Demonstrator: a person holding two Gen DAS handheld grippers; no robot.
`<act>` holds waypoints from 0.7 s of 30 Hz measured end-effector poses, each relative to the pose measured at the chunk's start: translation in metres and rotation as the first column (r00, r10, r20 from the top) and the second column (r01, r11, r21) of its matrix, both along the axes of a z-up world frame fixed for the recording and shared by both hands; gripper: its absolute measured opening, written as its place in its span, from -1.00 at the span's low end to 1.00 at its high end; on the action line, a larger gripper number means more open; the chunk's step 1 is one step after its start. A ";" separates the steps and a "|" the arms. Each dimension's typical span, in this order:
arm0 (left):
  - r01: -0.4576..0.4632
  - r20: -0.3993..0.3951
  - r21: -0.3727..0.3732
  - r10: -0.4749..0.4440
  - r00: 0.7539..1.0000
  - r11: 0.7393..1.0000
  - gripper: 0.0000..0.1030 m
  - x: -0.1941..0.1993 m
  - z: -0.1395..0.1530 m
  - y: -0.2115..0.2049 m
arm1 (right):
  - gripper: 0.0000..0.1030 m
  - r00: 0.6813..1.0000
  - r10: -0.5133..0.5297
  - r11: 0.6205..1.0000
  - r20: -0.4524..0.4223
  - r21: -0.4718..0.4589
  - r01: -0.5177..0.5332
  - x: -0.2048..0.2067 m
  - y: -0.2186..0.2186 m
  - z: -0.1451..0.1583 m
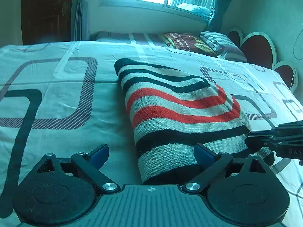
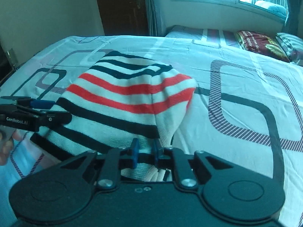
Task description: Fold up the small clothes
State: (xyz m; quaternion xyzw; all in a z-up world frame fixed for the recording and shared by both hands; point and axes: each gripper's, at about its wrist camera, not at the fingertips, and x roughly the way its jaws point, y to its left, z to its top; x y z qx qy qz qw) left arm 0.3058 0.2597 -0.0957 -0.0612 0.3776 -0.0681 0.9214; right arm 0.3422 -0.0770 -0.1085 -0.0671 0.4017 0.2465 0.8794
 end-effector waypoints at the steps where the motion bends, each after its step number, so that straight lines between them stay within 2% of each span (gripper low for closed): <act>1: -0.002 0.000 -0.003 0.002 1.000 1.000 0.87 0.000 -0.001 0.000 | -0.75 1.000 -0.002 1.000 0.002 -0.001 0.002 0.000 0.001 -0.001; 6: -0.017 -0.002 -0.022 0.017 1.000 1.000 0.87 -0.002 -0.004 0.001 | -0.75 1.000 -0.028 0.999 -0.002 0.027 0.028 0.000 -0.002 -0.004; 16: -0.011 0.000 -0.050 0.011 1.000 0.999 0.87 -0.001 -0.008 0.006 | -0.75 1.000 -0.005 0.999 -0.008 0.035 0.005 0.000 -0.006 -0.002; 19: -0.029 0.004 -0.032 0.029 1.000 0.999 1.00 0.000 -0.011 0.004 | -0.76 1.000 -0.006 0.999 -0.010 0.040 0.007 0.002 -0.006 -0.003; 21: -0.040 -0.001 -0.033 0.040 0.999 0.999 1.00 0.000 -0.011 0.002 | -0.76 1.000 -0.002 0.999 -0.006 0.035 0.002 0.001 -0.005 -0.003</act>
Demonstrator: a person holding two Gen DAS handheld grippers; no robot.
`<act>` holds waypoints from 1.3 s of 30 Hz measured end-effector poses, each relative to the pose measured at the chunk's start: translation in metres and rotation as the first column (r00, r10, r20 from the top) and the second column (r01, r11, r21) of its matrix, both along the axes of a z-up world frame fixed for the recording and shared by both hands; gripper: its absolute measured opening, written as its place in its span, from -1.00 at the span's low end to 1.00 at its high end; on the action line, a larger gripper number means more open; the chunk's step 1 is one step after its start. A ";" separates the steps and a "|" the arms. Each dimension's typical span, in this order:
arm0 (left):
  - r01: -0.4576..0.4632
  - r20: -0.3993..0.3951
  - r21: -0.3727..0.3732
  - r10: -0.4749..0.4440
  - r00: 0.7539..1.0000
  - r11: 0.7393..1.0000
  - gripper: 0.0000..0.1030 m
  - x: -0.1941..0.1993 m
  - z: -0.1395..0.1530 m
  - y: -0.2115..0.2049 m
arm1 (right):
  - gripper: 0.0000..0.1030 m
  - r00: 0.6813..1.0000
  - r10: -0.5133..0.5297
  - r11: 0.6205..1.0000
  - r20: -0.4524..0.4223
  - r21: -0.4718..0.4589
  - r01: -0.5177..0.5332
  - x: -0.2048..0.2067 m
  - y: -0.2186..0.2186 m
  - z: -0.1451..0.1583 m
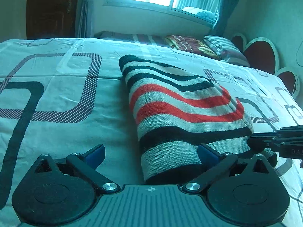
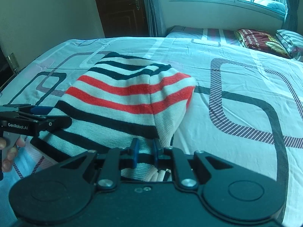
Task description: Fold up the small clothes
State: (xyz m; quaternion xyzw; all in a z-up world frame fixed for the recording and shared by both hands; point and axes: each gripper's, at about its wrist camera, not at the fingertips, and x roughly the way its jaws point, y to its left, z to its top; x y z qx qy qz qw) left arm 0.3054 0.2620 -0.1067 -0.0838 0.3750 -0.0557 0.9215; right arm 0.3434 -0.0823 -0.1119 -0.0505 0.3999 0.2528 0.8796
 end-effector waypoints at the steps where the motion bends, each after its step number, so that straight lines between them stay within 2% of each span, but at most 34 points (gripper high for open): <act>1: -0.004 -0.001 0.009 0.004 1.000 1.000 1.00 -0.001 0.001 -0.002 | -0.76 1.000 0.002 1.000 0.002 -0.001 -0.002 -0.001 -0.001 0.001; 3: -0.002 0.005 0.052 0.002 1.000 0.999 1.00 -0.008 0.007 -0.006 | -0.75 1.000 -0.009 1.000 0.005 0.003 0.009 -0.006 -0.006 0.003; 4: -0.006 0.010 0.080 0.006 1.000 0.997 1.00 -0.013 0.010 -0.008 | -0.56 0.999 -0.030 1.000 0.011 0.002 0.030 -0.009 -0.011 0.006; 5: -0.020 0.014 0.106 0.019 1.000 0.994 1.00 -0.021 0.015 -0.010 | -0.17 0.997 -0.080 0.997 0.016 -0.007 0.080 -0.014 -0.018 0.010; 6: -0.038 0.014 0.126 0.036 0.999 0.991 1.00 -0.029 0.022 -0.010 | 0.44 0.988 -0.150 0.988 0.026 -0.028 0.151 -0.021 -0.026 0.015; 7: -0.059 0.021 0.137 0.056 0.998 0.989 1.00 -0.039 0.030 -0.011 | 0.47 0.981 -0.185 0.982 0.051 -0.021 0.186 -0.031 -0.034 0.022; 8: -0.077 0.036 0.139 0.073 0.997 0.987 1.00 -0.051 0.038 -0.013 | 0.38 0.981 -0.186 0.983 0.059 0.009 0.185 -0.042 -0.043 0.030; 10: -0.100 0.054 0.130 0.094 0.994 0.987 1.00 -0.075 0.054 -0.016 | 0.36 0.980 -0.191 0.981 0.062 0.048 0.189 -0.064 -0.055 0.045; 12: -0.106 0.068 0.115 0.099 0.993 0.988 1.00 -0.097 0.069 -0.026 | 0.38 0.977 -0.186 0.981 0.102 0.064 0.181 -0.090 -0.061 0.062; 16: -0.112 0.160 0.131 0.091 0.983 0.985 1.00 -0.149 0.102 -0.056 | 0.63 0.975 -0.172 0.980 0.141 0.120 0.156 -0.139 -0.072 0.093; 23: -0.160 0.255 0.172 0.113 0.960 0.972 1.00 -0.243 0.148 -0.102 | 0.98 0.972 -0.157 0.984 0.177 0.108 0.139 -0.222 -0.088 0.125; 26: -0.179 0.277 0.204 0.119 0.954 0.962 1.00 -0.285 0.160 -0.117 | 0.99 0.968 -0.152 0.986 0.200 0.105 0.133 -0.257 -0.092 0.136; 31: -0.175 0.279 0.166 0.124 0.952 0.971 1.00 -0.343 0.178 -0.128 | 0.99 0.966 -0.166 0.983 0.197 0.106 0.147 -0.299 -0.093 0.146; 39: -0.174 0.309 0.164 0.117 0.944 0.971 1.00 -0.390 0.196 -0.130 | 0.99 0.956 -0.144 0.986 0.256 0.123 0.115 -0.342 -0.079 0.165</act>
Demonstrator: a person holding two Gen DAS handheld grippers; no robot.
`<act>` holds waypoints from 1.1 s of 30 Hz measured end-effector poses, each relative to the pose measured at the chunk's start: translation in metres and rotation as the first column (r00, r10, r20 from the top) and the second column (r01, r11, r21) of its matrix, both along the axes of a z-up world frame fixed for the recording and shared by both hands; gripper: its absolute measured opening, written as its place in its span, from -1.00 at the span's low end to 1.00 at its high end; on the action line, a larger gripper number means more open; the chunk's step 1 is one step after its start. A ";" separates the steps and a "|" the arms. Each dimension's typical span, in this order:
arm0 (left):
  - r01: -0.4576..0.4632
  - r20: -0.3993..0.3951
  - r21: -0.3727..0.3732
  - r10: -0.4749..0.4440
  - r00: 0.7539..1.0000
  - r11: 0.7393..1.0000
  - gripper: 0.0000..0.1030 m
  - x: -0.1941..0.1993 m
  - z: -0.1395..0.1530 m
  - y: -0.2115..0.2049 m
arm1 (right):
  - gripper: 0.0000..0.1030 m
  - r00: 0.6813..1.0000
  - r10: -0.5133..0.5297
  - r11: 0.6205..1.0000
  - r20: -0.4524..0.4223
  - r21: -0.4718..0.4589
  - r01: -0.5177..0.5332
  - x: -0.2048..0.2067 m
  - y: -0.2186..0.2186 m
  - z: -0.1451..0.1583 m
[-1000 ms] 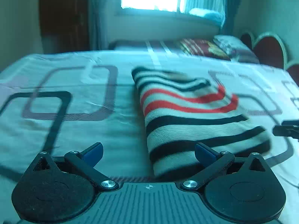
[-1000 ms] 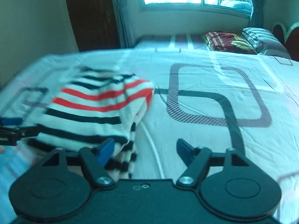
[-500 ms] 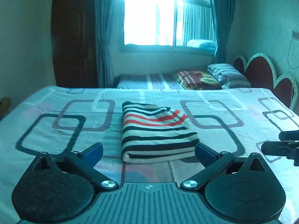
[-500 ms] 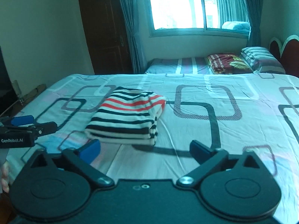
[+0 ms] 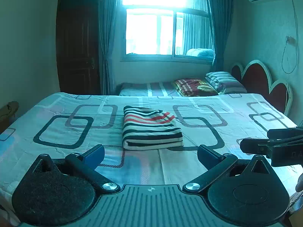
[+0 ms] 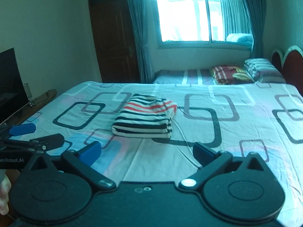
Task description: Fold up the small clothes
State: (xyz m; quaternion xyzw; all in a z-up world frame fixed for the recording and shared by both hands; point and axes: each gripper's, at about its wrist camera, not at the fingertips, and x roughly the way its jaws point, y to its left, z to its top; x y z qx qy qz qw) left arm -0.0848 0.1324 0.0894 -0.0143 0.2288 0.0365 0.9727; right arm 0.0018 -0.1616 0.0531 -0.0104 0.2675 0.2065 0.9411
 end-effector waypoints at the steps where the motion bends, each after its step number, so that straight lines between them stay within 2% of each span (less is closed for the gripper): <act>1: -0.001 0.006 -0.002 0.001 1.000 1.000 1.00 -0.002 0.002 0.002 | 0.99 1.000 0.000 1.000 0.009 -0.007 0.000 -0.003 0.002 0.002; 8: -0.005 0.033 -0.004 0.005 0.999 1.000 1.00 -0.005 0.010 0.006 | 0.99 0.999 -0.010 1.000 0.044 -0.019 0.010 -0.013 0.007 0.012; 33: 0.024 0.047 0.003 -0.024 0.999 1.000 1.00 -0.005 0.018 -0.003 | 0.99 0.997 -0.017 1.000 0.072 -0.014 0.018 -0.018 0.003 0.024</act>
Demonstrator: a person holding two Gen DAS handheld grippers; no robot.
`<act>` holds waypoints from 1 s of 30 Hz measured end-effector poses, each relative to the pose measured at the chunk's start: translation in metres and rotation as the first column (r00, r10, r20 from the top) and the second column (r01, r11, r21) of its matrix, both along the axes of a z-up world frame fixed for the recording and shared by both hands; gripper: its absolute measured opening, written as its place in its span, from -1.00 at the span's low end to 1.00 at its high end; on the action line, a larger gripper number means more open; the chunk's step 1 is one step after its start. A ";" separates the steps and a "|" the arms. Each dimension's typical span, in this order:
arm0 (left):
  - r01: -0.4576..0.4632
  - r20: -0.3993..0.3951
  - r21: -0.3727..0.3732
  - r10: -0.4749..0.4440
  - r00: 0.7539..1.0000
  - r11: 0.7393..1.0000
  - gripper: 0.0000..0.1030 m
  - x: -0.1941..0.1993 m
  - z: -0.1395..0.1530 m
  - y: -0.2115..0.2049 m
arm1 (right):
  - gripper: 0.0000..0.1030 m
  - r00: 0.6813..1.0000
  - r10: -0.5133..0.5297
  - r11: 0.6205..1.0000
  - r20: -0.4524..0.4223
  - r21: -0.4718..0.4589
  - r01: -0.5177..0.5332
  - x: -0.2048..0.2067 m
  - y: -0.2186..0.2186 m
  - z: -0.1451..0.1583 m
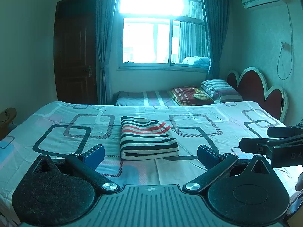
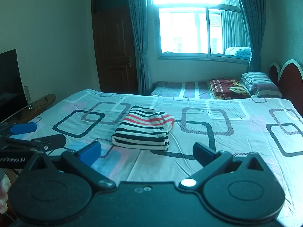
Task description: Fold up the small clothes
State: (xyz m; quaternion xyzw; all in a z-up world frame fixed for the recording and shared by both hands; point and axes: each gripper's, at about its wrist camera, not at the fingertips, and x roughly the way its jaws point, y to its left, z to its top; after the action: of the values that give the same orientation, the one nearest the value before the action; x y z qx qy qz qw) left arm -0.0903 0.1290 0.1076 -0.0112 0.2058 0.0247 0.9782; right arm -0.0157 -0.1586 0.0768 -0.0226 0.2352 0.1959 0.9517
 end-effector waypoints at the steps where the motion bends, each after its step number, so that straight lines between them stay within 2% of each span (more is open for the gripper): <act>1: 0.001 0.000 0.001 -0.001 1.000 1.000 1.00 0.000 0.000 0.000 | 0.99 1.000 -0.002 1.000 0.000 0.000 0.002 0.000 0.000 0.000; 30: 0.004 0.005 0.014 -0.004 1.000 1.000 1.00 0.003 0.004 0.002 | 0.99 1.000 0.004 1.000 0.015 0.013 -0.004 0.003 0.004 0.006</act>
State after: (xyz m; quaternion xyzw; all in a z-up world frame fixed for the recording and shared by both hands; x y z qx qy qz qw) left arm -0.0869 0.1308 0.1115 -0.0043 0.2030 0.0242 0.9789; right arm -0.0125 -0.1547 0.0827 -0.0185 0.2266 0.1991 0.9533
